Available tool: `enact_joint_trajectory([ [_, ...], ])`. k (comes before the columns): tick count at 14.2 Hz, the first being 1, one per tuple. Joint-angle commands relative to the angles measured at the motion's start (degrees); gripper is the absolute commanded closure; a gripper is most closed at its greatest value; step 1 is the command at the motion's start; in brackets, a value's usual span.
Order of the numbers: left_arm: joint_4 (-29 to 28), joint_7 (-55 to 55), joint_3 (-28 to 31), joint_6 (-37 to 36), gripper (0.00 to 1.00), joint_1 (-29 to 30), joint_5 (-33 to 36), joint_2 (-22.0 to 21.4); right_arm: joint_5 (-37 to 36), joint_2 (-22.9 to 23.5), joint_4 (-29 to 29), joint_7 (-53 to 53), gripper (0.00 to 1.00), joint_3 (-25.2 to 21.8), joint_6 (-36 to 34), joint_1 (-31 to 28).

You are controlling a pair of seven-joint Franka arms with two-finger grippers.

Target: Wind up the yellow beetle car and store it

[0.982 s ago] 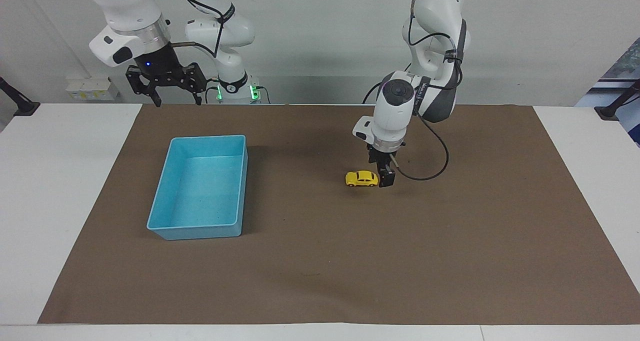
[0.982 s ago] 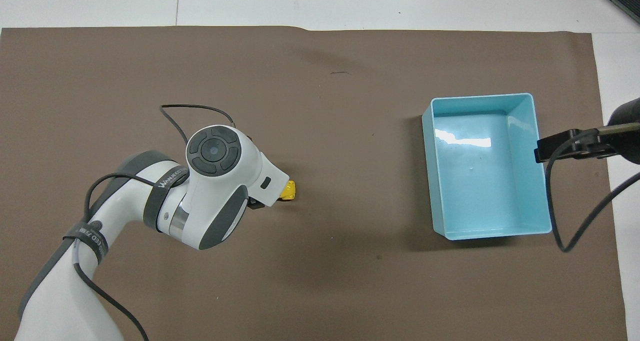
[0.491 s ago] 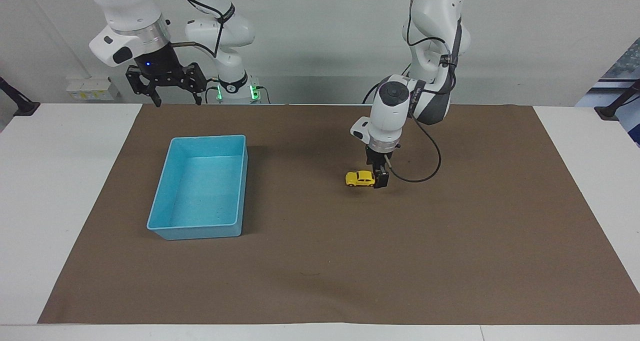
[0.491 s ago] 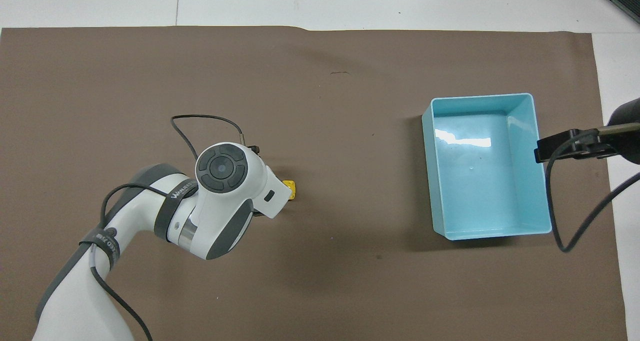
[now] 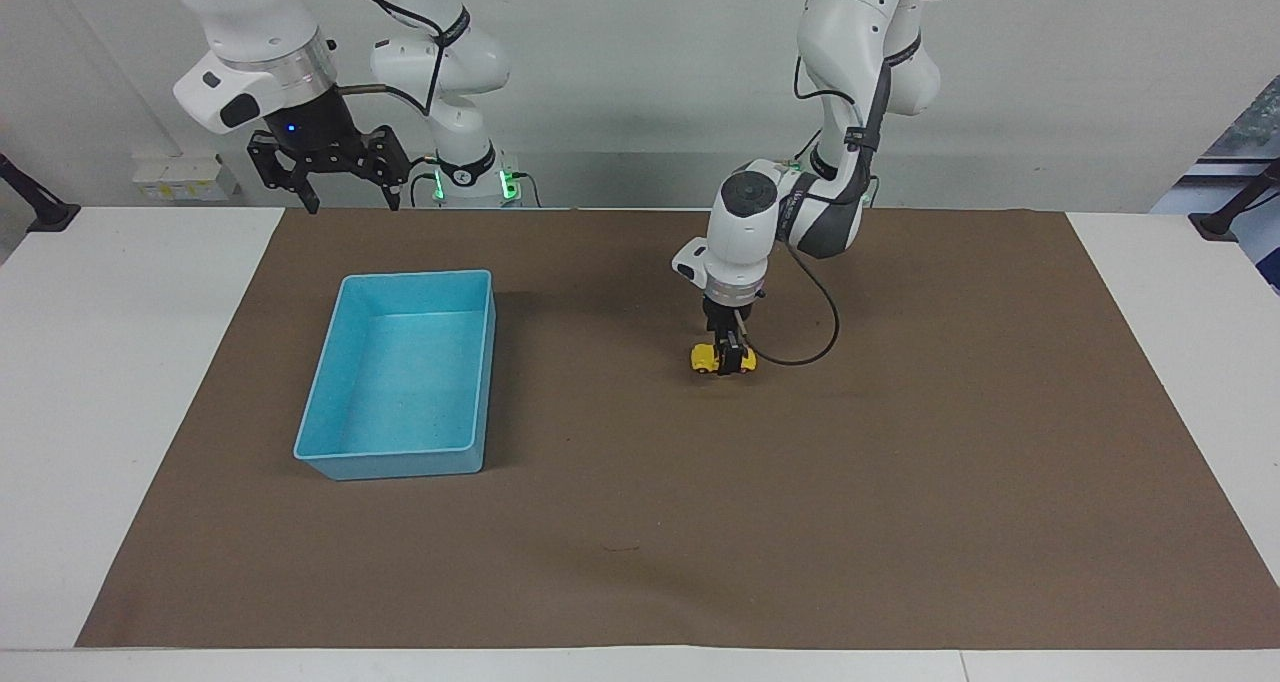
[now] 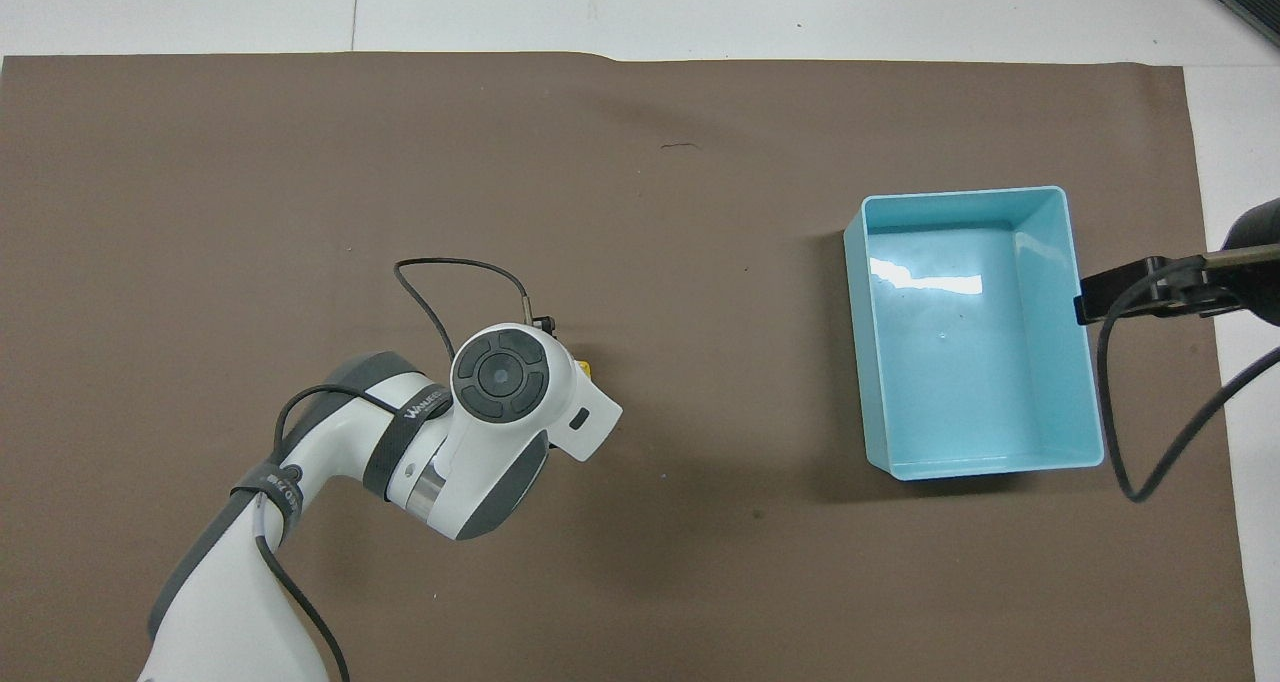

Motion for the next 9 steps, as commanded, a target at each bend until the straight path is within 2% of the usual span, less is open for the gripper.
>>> enact_joint_trajectory([
  [1,-0.4,-1.1,1.2,0.7,0.5,-1.5,0.8,-0.5,0.8,-0.7,-0.5,0.9,0.0,0.1,0.0,-0.5],
  [2,-0.3,-1.1,1.2,0.7,0.64,-1.5,0.8,-0.5,0.8,-0.7,-0.5,0.9,0.0,0.1,0.0,-0.5],
  [3,-0.3,-1.1,1.2,0.6,0.86,-1.4,0.8,-0.5,0.8,-0.7,-0.5,0.9,0.0,0.1,0.0,-0.5],
  [4,-0.3,-1.1,1.2,0.4,1.0,-1.4,0.8,-0.5,0.8,-0.7,-0.5,0.9,0.0,0.1,0.0,-0.5],
  [9,-0.7,-1.3,1.2,0.7,1.0,-1.2,0.8,-0.5,0.8,-0.6,-0.5,1.0,0.0,0.1,0.1,-0.6],
])
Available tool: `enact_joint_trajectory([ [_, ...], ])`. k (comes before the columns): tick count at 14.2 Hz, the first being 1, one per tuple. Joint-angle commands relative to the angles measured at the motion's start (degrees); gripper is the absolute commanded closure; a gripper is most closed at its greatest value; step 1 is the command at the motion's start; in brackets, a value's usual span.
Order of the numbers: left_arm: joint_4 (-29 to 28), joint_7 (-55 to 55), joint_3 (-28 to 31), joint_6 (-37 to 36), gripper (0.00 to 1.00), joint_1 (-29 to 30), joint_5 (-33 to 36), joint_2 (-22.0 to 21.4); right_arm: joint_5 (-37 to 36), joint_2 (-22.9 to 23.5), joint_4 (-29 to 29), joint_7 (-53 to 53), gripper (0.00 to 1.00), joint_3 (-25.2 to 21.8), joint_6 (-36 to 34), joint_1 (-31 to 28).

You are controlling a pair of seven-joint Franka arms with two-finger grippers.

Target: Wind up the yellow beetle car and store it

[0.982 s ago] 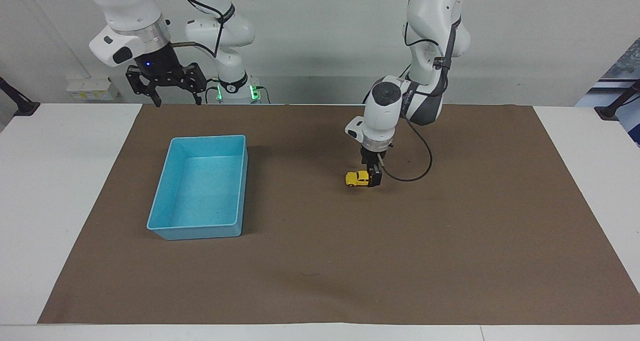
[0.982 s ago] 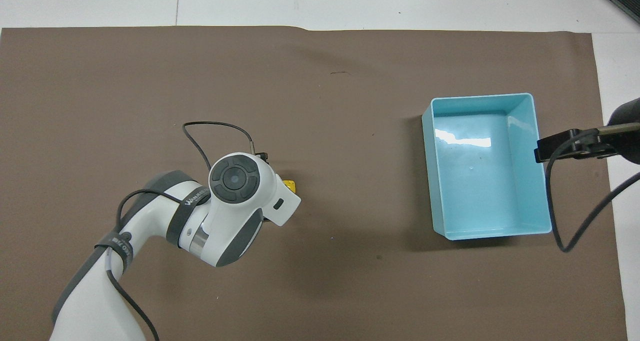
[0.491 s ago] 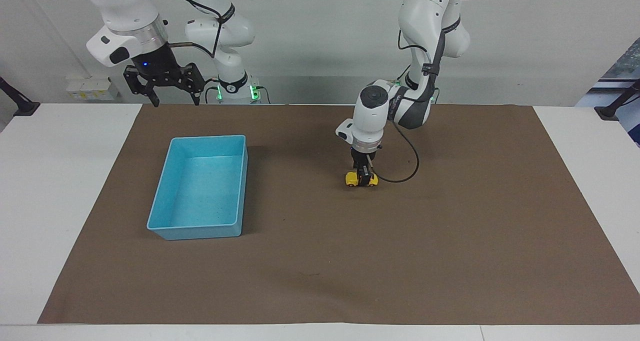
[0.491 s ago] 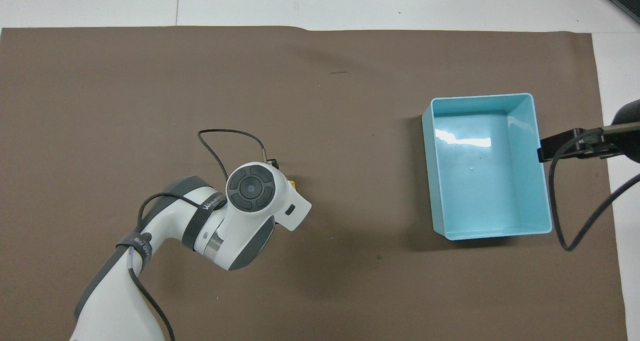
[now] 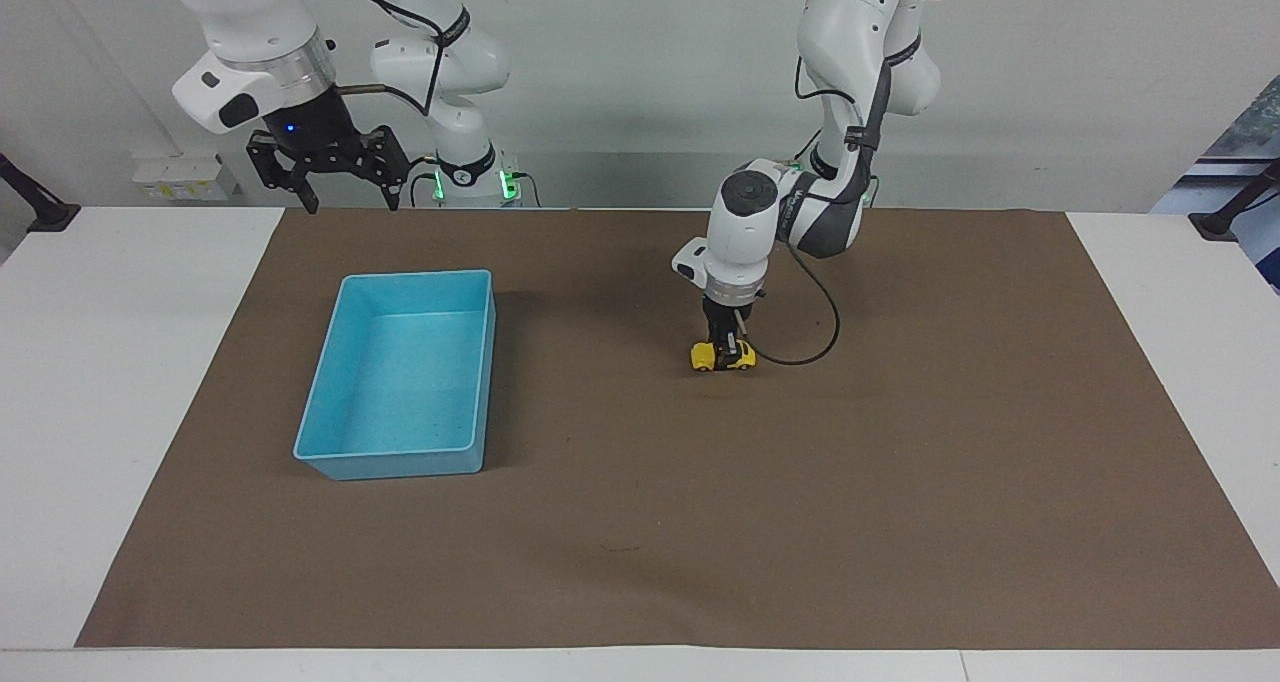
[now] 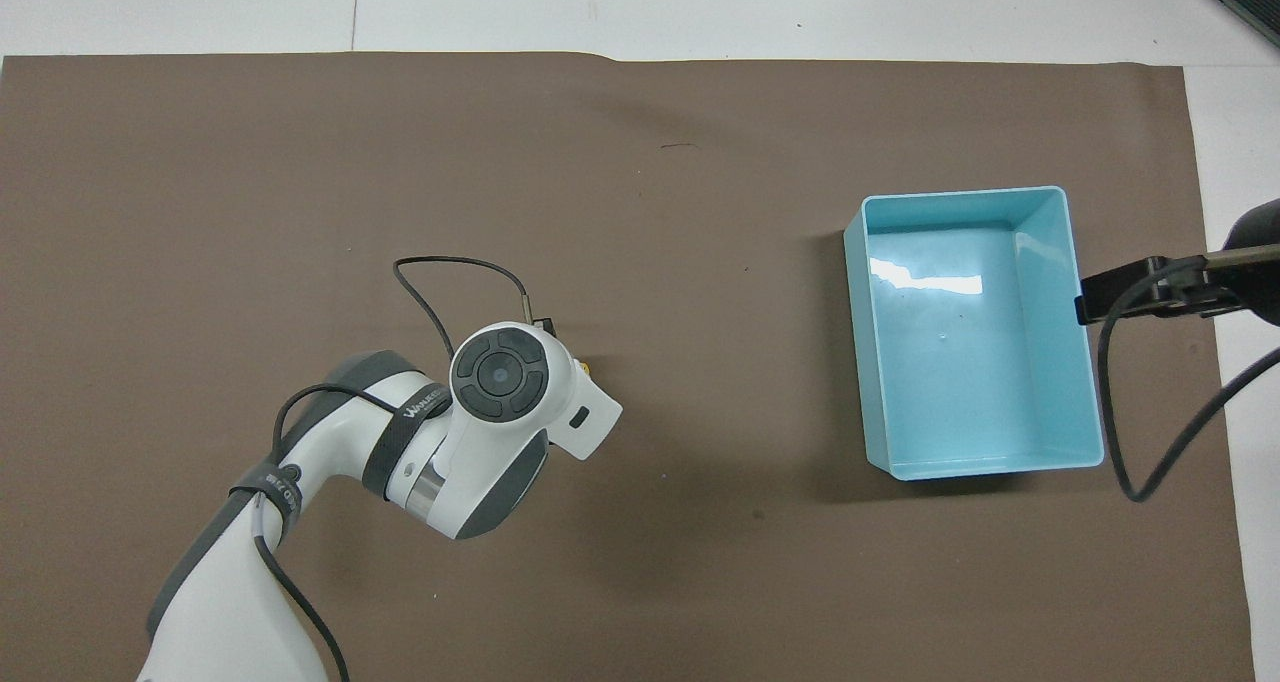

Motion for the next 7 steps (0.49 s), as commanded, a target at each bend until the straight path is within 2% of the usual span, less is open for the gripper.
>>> enact_joint_trajectory([
  [1,-0.8,-1.1,1.0,1.1,1.0,-1.3,0.8,-0.5,0.8,-0.6,-0.5,1.2,0.0,0.1,0.1,-0.6],
  [5,-1.2,-0.7,0.8,4.1,1.0,-1.5,0.5,-0.4,0.8,-0.6,-0.5,1.3,0.0,0.1,0.1,-0.6],
  [7,-0.9,-0.7,0.7,5.6,1.0,-3.6,0.2,-0.3,0.8,-0.7,-0.5,1.3,0.0,0.0,0.1,-0.6],
])
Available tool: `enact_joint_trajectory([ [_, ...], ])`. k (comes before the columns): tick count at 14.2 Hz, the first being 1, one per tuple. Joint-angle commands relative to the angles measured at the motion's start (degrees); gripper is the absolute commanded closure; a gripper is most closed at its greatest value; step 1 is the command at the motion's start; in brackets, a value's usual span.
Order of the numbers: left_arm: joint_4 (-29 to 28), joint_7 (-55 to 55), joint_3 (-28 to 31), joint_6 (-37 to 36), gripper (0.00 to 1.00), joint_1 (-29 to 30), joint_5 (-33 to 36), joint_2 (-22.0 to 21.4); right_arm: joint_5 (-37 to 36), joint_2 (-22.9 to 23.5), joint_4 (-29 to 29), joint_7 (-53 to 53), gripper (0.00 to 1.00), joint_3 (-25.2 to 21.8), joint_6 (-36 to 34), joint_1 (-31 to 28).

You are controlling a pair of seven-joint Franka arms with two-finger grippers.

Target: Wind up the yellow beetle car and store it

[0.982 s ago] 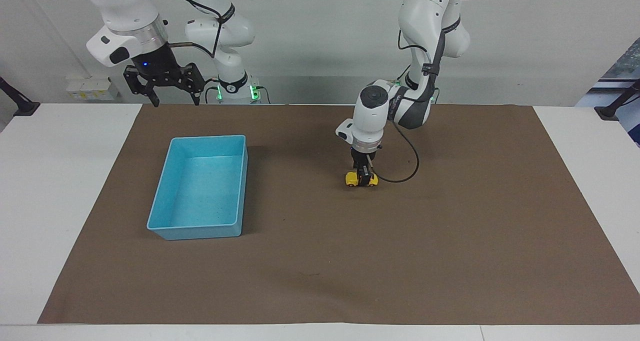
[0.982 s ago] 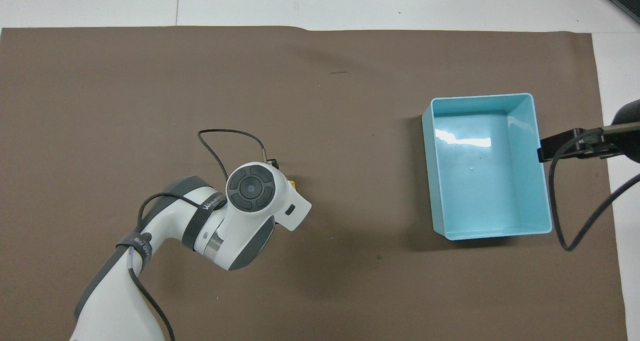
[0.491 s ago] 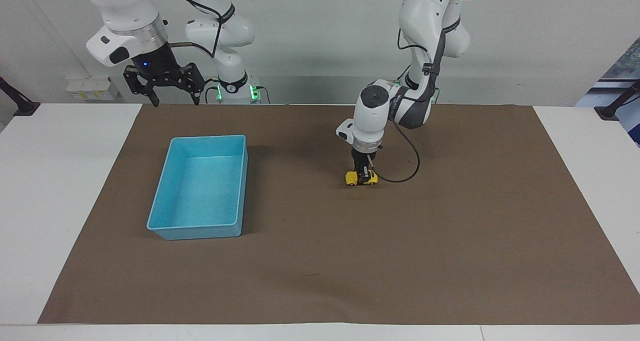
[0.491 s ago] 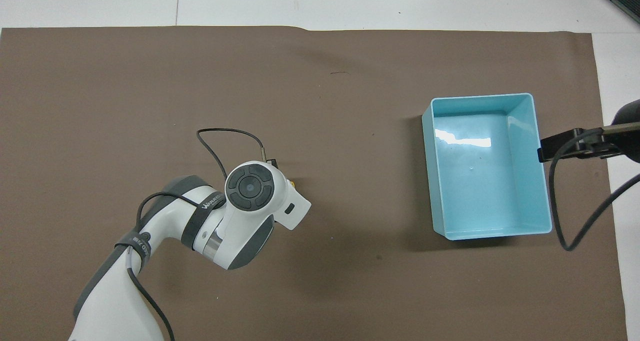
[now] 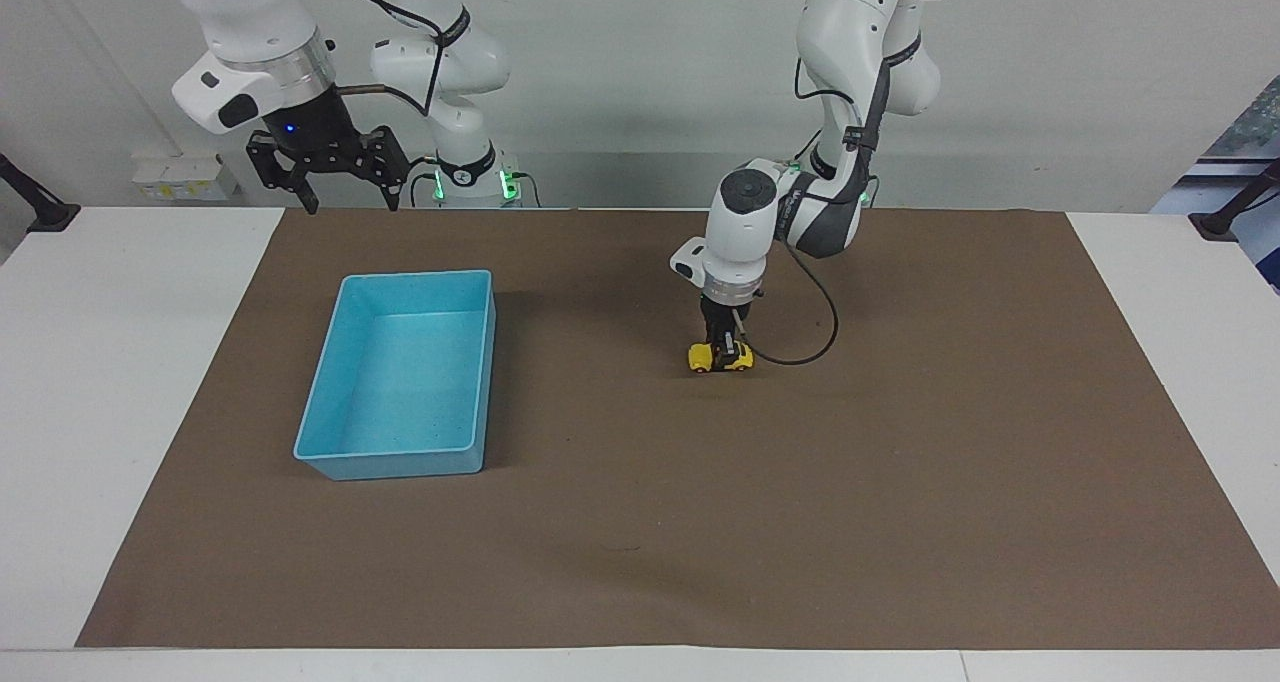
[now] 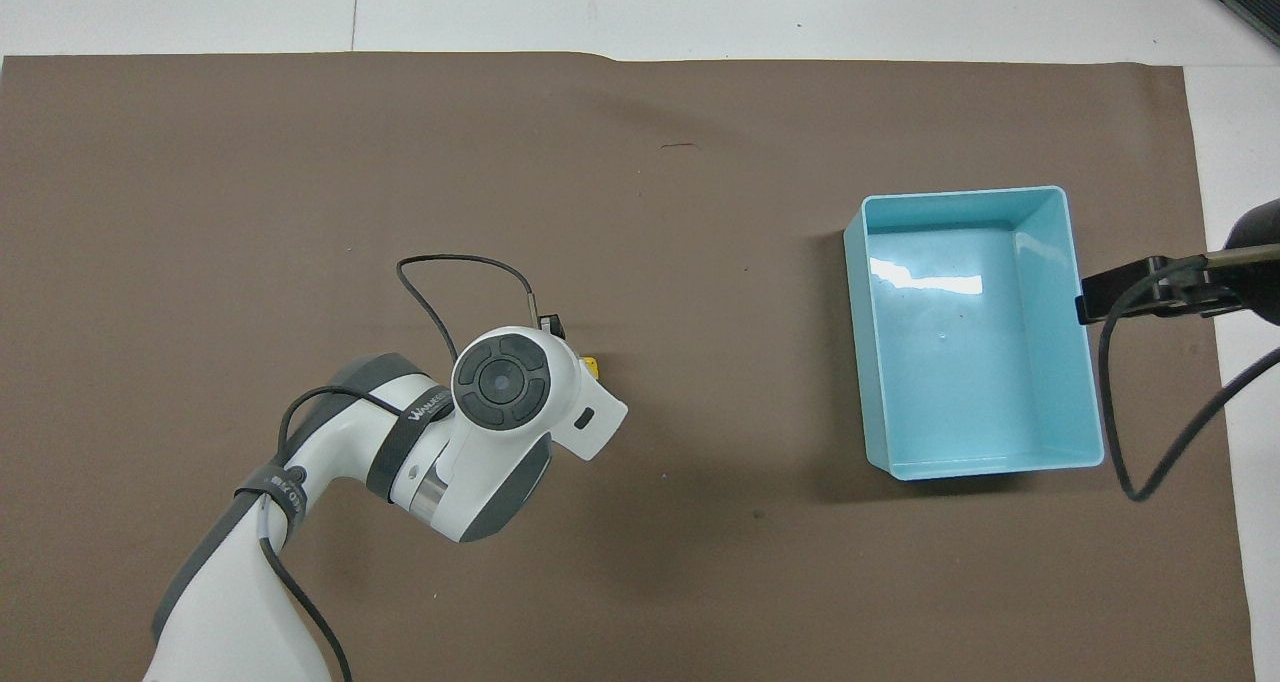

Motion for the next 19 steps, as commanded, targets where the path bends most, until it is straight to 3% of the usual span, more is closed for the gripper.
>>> enact_joint_trajectory([
  [1,-0.8,-0.7,1.0,2.4,1.0,-3.5,0.1,-0.5,0.8,-0.6,-0.5,1.3,0.0,0.2,0.1,-0.6],
  [7,-6.3,0.3,1.0,5.5,1.0,-3.0,0.1,-0.8,0.8,-0.6,-0.5,0.7,0.0,0.1,0.1,-0.6],
  [19,-10.9,13.2,1.3,2.4,1.0,8.3,0.1,-3.3,0.8,-0.7,-0.5,0.8,0.0,0.0,0.0,-0.6],
])
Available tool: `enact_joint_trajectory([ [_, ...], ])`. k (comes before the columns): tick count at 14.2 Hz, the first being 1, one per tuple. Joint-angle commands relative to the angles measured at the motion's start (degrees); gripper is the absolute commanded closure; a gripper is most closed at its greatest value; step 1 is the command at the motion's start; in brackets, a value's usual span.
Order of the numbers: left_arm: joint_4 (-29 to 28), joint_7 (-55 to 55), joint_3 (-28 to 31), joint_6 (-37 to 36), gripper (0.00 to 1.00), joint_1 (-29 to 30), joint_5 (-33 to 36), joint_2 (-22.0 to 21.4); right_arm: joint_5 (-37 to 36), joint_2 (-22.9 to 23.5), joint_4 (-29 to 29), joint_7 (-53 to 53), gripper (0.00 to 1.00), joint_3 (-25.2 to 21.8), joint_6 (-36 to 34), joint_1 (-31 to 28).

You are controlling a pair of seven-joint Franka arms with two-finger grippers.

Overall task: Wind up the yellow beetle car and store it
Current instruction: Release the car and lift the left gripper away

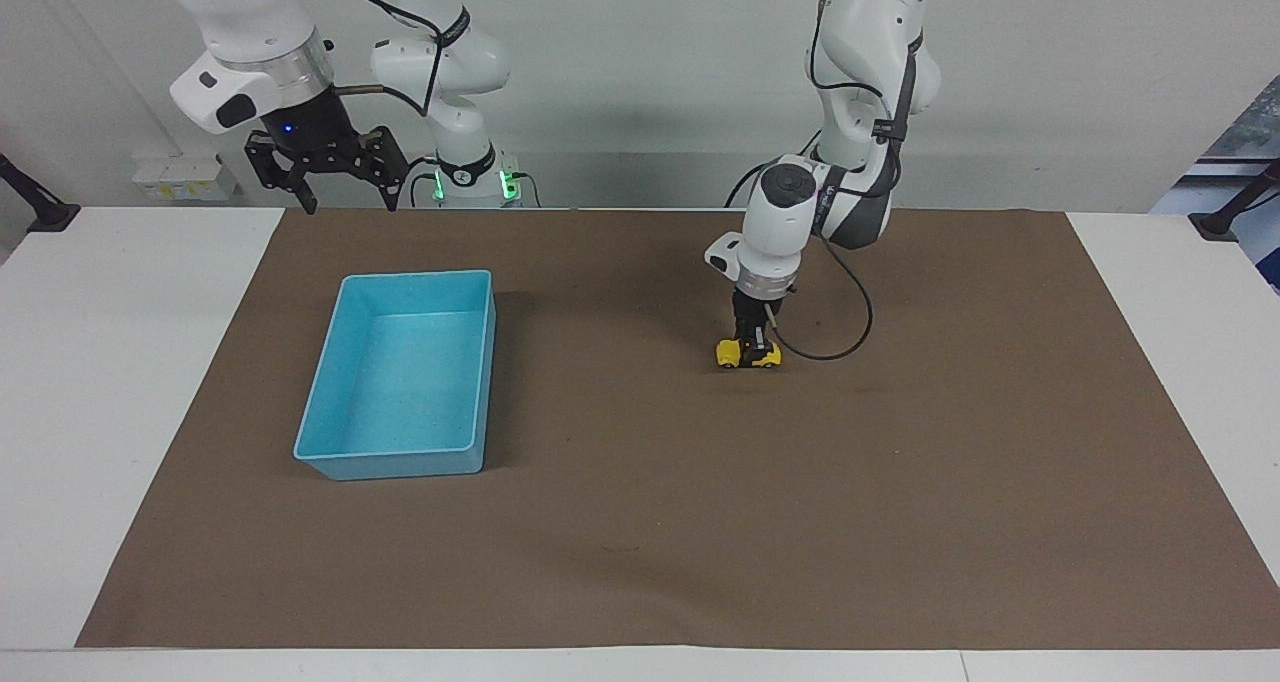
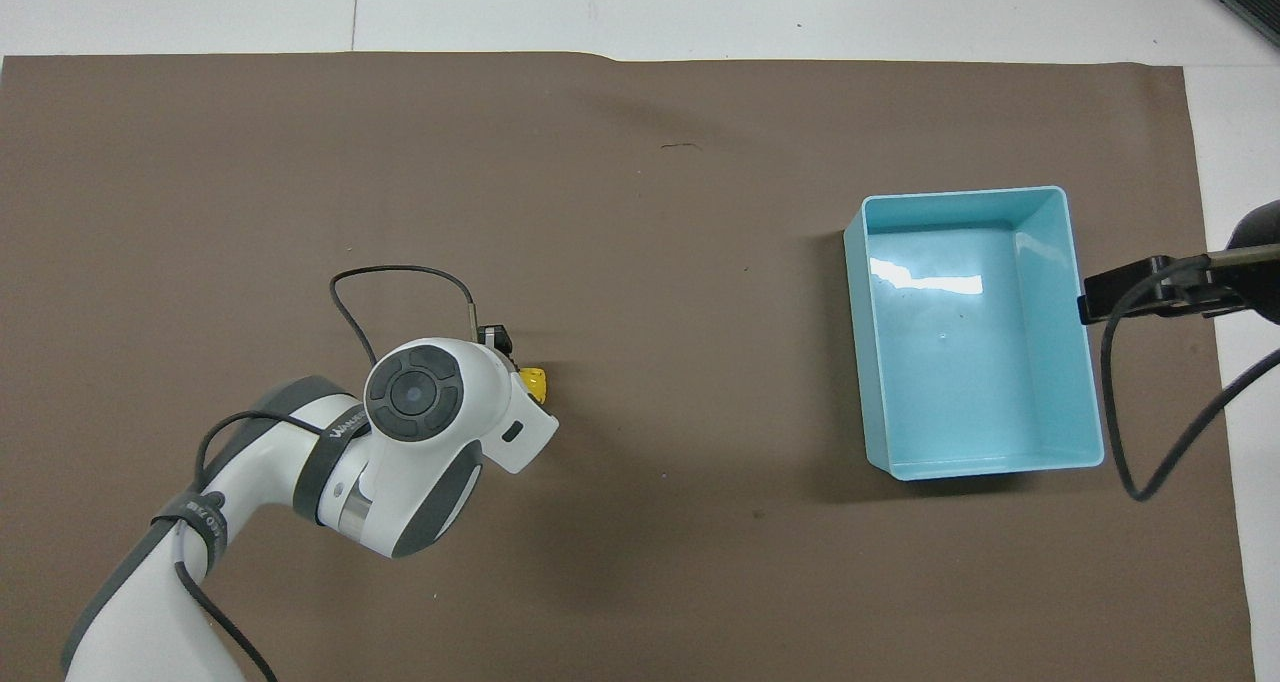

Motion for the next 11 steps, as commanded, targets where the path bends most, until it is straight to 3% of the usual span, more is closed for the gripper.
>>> enact_joint_trajectory([
  [1,-2.3,4.4,0.4,0.7,1.0,3.4,0.5,2.5,0.8,-0.6,-0.5,0.8,0.0,0.1,0.0,-0.6],
  [9,-2.1,10.0,0.7,-3.9,1.0,7.6,0.5,2.3,0.8,-0.7,-0.5,0.8,0.0,0.1,0.0,-0.5],
  [10,-1.4,9.0,0.7,-4.1,0.66,7.3,0.5,2.3,0.8,-0.7,-0.5,0.7,0.0,0.2,0.0,-0.5],
  [11,0.4,9.2,0.7,-6.1,0.11,6.9,0.5,2.1,0.8,-0.7,-0.5,0.7,0.0,0.1,0.0,-0.5],
])
